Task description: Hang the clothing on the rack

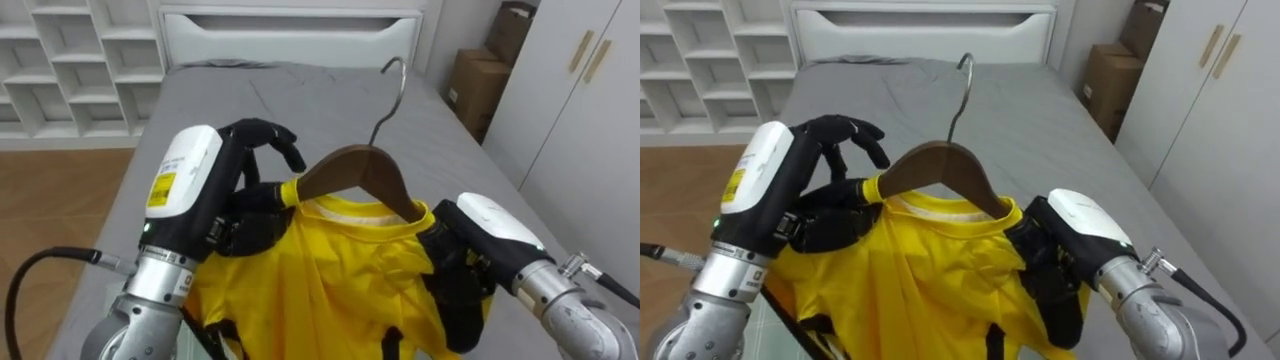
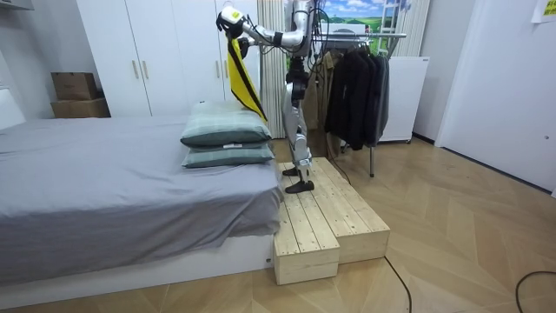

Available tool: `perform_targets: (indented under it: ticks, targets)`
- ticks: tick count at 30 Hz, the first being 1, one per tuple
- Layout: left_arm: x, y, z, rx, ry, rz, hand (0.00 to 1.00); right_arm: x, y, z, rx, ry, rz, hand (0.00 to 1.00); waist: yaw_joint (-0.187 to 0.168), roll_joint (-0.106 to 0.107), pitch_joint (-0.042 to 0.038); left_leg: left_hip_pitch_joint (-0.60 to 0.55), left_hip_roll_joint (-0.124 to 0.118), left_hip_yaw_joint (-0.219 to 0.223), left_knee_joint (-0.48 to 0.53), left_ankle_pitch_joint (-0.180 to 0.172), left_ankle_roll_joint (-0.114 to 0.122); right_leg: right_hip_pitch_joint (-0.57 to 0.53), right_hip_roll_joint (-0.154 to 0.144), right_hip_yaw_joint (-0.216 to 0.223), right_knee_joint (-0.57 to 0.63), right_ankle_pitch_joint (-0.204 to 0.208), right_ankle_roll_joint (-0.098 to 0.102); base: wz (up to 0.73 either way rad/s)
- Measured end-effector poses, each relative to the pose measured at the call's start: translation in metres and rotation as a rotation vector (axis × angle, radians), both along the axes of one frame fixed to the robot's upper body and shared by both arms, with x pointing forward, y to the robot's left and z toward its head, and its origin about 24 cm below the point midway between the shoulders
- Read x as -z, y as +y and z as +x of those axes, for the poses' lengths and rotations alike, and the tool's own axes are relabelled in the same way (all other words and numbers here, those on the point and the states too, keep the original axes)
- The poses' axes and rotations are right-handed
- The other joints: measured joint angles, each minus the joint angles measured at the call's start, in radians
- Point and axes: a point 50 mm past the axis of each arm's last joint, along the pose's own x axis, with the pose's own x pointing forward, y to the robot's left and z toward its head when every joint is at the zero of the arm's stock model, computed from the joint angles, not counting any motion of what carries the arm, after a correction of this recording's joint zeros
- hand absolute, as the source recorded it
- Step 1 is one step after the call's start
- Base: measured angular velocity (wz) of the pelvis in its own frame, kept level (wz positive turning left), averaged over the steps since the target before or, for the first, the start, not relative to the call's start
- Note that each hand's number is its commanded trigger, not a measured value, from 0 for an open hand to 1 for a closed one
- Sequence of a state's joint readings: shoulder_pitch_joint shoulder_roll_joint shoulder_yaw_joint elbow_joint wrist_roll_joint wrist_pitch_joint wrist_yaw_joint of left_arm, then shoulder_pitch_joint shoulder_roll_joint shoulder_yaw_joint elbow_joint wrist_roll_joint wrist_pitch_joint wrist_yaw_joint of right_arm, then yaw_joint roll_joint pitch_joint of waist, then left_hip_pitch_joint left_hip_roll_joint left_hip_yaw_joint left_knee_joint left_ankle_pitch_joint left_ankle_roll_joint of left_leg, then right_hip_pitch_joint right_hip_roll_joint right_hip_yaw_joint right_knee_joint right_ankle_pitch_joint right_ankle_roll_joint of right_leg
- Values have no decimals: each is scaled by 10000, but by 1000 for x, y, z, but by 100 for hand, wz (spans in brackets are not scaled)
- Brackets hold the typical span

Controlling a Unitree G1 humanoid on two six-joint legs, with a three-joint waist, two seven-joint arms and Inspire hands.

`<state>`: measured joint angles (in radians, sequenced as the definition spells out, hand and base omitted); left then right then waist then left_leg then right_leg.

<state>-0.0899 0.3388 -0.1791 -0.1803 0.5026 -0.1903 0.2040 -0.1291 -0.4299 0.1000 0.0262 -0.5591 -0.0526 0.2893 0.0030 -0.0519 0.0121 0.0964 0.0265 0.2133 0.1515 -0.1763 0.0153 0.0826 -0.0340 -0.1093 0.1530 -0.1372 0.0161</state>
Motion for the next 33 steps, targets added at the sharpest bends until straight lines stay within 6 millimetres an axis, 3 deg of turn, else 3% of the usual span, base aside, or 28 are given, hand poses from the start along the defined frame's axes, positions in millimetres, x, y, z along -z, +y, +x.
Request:
perform_targets:
  ticks: [16,33]
  targets:
    - [2,-4,0,234,296,-23,0,4,2,0,19,180,-1001,100,9,-35,6,-37,-8,8,9,1,0,-133,-6,30,17,0,0,0]
    - [6,-6,-1,224,431,-208,0,15,-4,0,369,245,-870,100,2,-50,10,-48,-3,-5,96,0,0,-13,-15,-16,-15,0,0,0]
